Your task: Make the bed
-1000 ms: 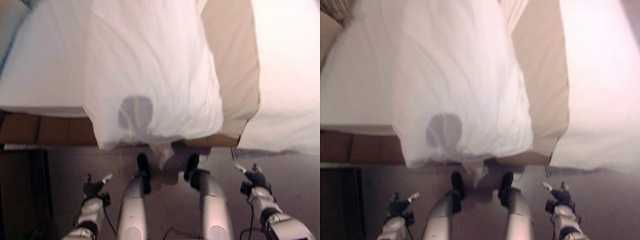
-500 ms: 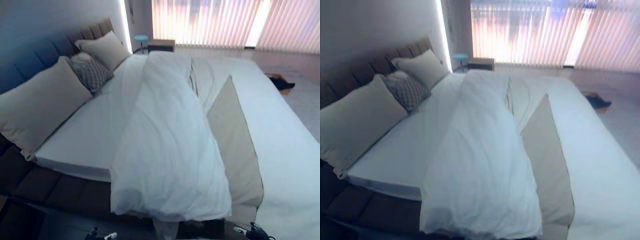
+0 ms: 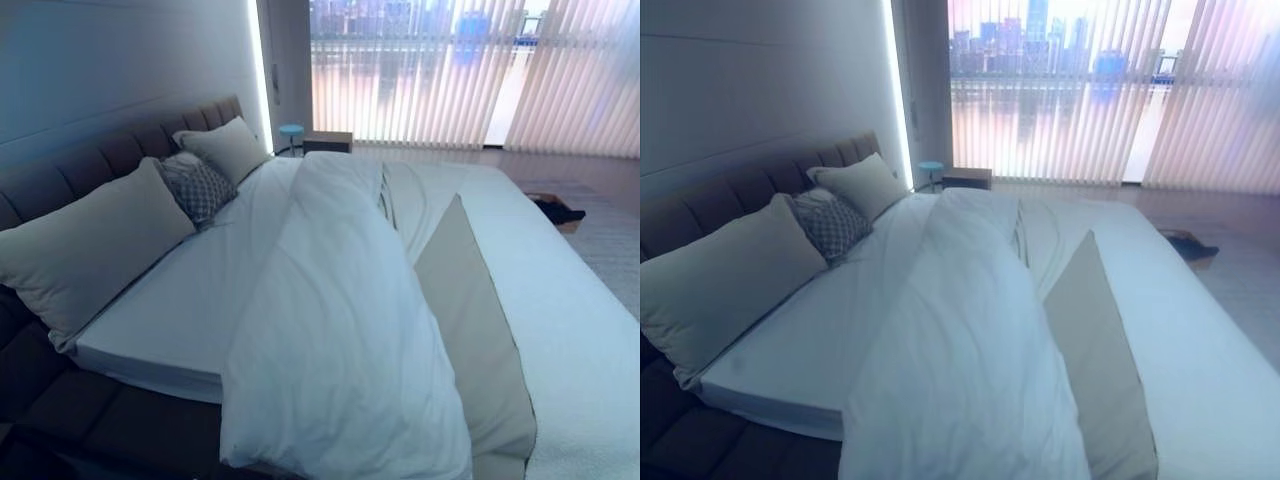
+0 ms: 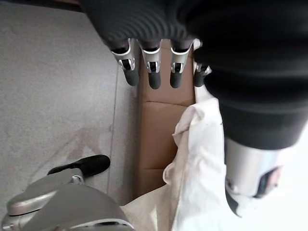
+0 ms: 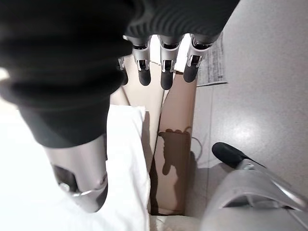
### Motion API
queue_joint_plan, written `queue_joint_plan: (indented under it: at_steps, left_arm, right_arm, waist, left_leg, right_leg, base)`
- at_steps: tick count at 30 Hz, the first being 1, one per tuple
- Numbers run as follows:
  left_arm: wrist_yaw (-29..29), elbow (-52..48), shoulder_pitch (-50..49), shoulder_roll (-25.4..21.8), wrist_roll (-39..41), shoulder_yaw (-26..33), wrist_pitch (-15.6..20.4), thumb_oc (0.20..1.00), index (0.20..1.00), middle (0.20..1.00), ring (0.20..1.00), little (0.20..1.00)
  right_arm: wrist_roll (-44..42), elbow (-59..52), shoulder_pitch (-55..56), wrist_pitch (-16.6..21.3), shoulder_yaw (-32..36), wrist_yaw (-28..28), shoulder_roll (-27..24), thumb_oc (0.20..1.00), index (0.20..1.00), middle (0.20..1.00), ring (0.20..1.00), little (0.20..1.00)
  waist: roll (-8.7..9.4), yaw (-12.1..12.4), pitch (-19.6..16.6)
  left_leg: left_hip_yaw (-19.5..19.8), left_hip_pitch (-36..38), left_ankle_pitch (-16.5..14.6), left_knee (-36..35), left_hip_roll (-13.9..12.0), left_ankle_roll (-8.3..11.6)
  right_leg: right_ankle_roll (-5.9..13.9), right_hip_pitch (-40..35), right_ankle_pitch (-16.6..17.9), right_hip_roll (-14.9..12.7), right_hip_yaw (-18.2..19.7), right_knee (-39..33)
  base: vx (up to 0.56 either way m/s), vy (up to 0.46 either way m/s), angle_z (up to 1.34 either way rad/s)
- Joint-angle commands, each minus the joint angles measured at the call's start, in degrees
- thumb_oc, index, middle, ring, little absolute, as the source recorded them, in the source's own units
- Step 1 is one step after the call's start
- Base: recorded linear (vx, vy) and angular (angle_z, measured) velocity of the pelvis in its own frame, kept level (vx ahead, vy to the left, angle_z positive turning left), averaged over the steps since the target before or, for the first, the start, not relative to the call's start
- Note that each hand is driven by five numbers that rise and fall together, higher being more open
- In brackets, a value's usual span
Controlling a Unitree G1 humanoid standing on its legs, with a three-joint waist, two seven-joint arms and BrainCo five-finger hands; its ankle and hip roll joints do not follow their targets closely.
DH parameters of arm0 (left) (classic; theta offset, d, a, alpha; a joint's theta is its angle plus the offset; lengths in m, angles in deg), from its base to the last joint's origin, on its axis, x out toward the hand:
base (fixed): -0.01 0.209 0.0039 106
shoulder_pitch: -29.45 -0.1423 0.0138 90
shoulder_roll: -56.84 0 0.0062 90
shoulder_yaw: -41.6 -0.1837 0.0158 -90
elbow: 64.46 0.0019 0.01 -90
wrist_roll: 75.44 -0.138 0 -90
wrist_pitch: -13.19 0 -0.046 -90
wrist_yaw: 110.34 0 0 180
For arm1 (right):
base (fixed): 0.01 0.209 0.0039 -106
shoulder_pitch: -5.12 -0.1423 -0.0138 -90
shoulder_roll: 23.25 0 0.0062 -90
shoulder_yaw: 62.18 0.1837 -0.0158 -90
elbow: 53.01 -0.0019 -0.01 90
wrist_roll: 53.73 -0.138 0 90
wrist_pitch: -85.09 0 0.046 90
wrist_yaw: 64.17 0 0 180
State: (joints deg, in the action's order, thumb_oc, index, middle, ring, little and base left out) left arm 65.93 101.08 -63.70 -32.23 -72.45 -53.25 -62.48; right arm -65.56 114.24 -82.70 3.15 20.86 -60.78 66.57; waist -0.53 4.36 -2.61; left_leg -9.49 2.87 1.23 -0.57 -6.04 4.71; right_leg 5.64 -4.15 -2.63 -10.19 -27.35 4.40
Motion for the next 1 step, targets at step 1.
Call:
queue_joint_plan:
  at_steps: [1]
  left_arm:
    - [0.5,1.0,3.4,-0.7,-2.2,0.4,1.0,1.000,1.000,1.000,1.000,1.000]
  right_arm:
    - [1.1,2.6,-5.0,-0.1,-0.2,-0.2,1.2,1.000,1.000,1.000,1.000,1.000]
  waist:
    - [2.40,1.8,1.7]
  left_leg:
    - [0.7,0.5,3.1,-2.9,1.8,-0.86]
  right_leg:
    - [3.81,-3.2,5.5,-1.1,-0.3,-5.5]
  base:
    - [0.00,0.000,0.00]
